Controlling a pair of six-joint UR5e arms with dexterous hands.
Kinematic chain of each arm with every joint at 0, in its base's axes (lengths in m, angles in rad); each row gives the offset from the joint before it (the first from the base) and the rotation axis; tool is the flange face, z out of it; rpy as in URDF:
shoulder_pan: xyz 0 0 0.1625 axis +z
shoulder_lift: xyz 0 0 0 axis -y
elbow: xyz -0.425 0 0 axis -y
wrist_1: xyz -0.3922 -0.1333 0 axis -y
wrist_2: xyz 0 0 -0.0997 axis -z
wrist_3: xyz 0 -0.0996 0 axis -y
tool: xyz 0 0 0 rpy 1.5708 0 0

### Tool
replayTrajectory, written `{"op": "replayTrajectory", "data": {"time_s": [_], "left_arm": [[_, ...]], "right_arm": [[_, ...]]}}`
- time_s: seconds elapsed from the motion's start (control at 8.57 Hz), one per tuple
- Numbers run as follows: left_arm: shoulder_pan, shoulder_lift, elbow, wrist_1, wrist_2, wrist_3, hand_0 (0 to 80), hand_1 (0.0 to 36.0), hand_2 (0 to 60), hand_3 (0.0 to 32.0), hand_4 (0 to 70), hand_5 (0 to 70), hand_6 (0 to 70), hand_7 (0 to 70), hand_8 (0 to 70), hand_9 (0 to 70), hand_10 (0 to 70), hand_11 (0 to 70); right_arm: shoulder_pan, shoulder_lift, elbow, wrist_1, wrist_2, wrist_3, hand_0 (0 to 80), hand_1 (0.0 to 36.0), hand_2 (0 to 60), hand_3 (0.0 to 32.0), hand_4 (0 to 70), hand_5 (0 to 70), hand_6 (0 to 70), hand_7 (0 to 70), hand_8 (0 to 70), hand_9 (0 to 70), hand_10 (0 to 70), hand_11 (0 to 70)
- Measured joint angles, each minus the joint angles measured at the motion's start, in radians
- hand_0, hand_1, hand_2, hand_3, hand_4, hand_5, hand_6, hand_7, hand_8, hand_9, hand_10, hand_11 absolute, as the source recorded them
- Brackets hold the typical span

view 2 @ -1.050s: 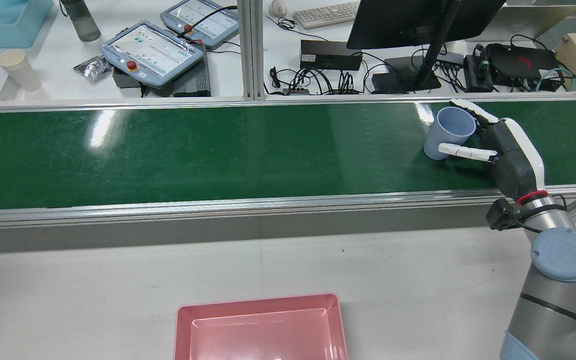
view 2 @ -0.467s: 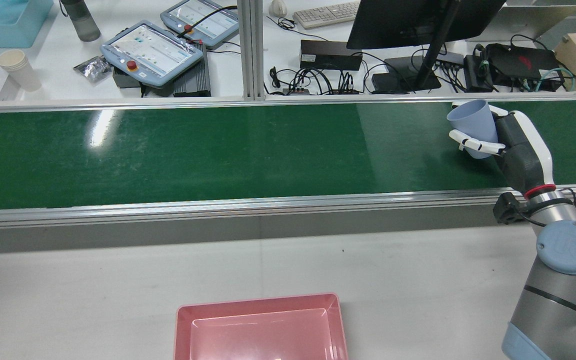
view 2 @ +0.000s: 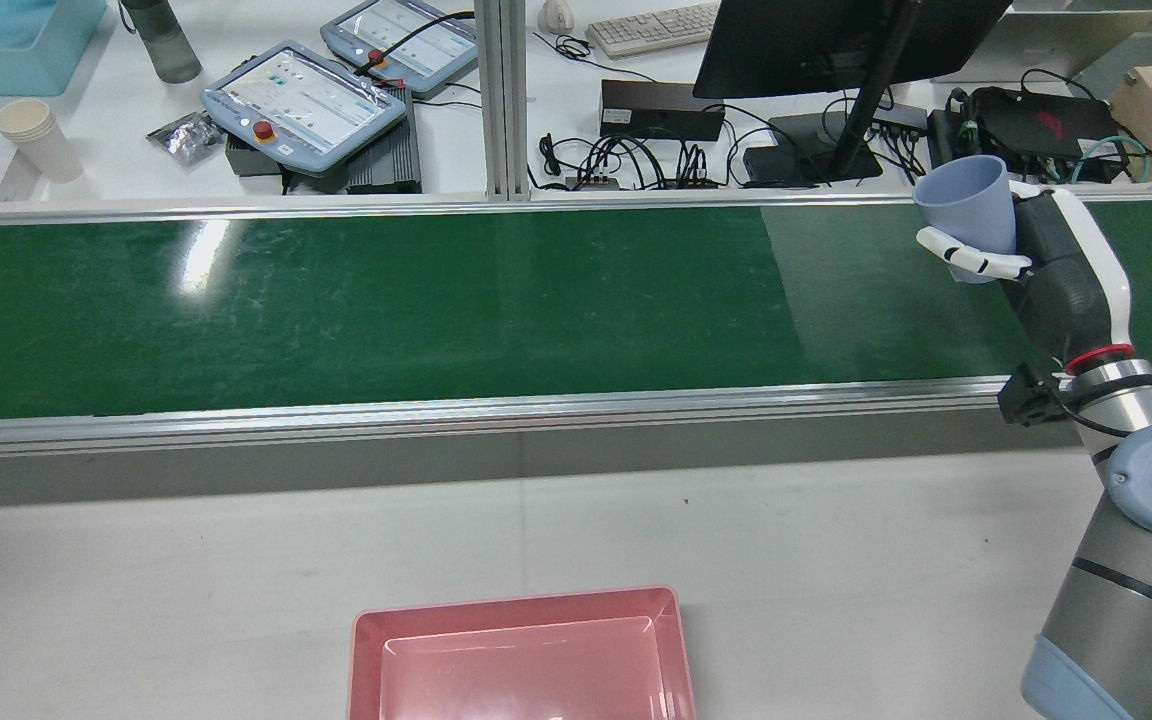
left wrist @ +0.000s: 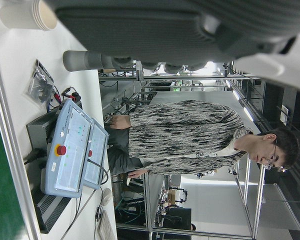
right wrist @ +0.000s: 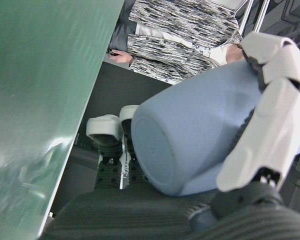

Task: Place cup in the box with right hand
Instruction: 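Lift the cup off the belt and swing it toward the pink tray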

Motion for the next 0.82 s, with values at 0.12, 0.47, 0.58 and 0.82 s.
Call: {"op": "replayTrajectory", "data": {"time_s": [0.12,0.47,0.58,0.82], "left_arm": [[0.0,0.0,0.0,0.0,0.0,0.0,0.0,0.0,0.0,0.0,0.0,0.0,0.0,0.0,0.0,0.0,0.0,0.0],[0.0,0.0,0.0,0.0,0.0,0.0,0.0,0.0,0.0,0.0,0.0,0.0,0.0,0.0,0.0,0.0,0.0,0.0],[0.0,0.0,0.0,0.0,0.0,0.0,0.0,0.0,0.0,0.0,0.0,0.0,0.0,0.0,0.0,0.0,0.0,0.0],[0.0,0.0,0.0,0.0,0.0,0.0,0.0,0.0,0.0,0.0,0.0,0.0,0.0,0.0,0.0,0.0,0.0,0.0]], "right_arm": [[-0.005,0.0,0.062,0.0,-0.001,-0.039,46.5,32.8,60.0,0.0,39.5,15.2,37.7,70.0,58.6,70.0,52.0,70.0],[-0.083,0.028,0.284,0.001,-0.001,-0.264,45.5,27.4,60.0,0.0,33.1,14.2,35.5,70.0,57.2,70.0,50.8,70.0],[-0.133,0.053,0.333,0.003,0.002,-0.339,44.4,26.0,60.0,0.0,31.9,14.0,35.0,70.0,57.1,70.0,51.1,70.0],[-0.247,0.115,0.369,0.011,0.011,-0.467,42.4,23.8,60.0,0.0,31.9,13.8,35.1,70.0,58.0,70.0,52.6,70.0]]}}
